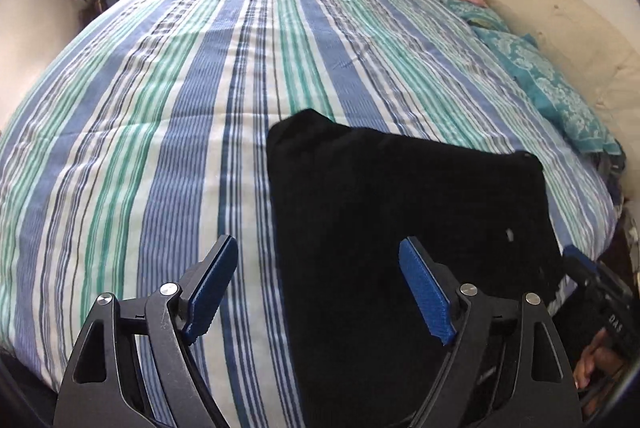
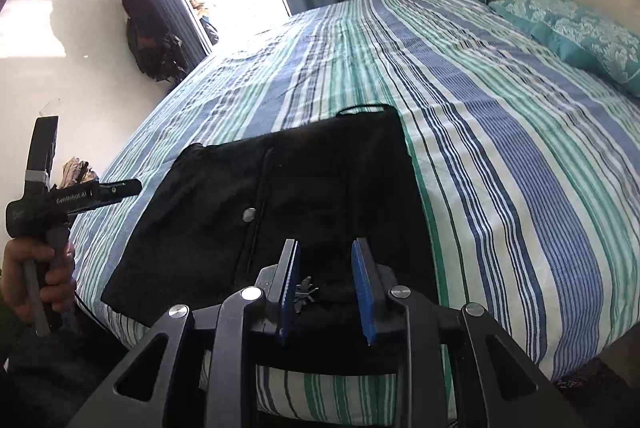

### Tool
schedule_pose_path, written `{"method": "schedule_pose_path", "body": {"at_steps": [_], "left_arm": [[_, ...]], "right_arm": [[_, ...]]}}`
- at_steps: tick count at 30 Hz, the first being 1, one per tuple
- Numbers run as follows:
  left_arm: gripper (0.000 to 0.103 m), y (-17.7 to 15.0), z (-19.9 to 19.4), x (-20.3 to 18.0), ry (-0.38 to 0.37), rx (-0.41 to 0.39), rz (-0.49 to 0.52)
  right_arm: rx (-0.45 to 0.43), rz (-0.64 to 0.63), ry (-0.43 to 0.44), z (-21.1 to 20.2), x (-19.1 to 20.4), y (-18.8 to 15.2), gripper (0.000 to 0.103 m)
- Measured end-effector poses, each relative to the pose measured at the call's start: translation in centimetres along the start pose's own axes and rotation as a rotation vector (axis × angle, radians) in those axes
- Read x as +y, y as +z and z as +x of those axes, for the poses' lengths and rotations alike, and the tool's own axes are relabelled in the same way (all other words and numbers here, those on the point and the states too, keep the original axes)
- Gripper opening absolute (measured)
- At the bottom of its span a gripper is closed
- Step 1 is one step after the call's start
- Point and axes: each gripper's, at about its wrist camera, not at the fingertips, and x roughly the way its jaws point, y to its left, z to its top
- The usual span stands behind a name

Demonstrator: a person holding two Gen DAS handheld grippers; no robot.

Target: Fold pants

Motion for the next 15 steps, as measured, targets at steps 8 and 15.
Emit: {"method": "schedule_pose_path", "body": {"at_steps": [8, 15], "left_arm": [[0.088, -5.4, 2.2, -1.6, -0.025, 0.111, 0.07], [0.088, -5.5, 0.8, 0.1, -0.025, 0.099, 0.002]], "right_arm": [[0.182, -0.033, -0.019, 1.9, 3.4, -2.9, 0.039], [0.146, 0.023, -0.019, 1.6, 2.7, -3.1, 0.039]]}}
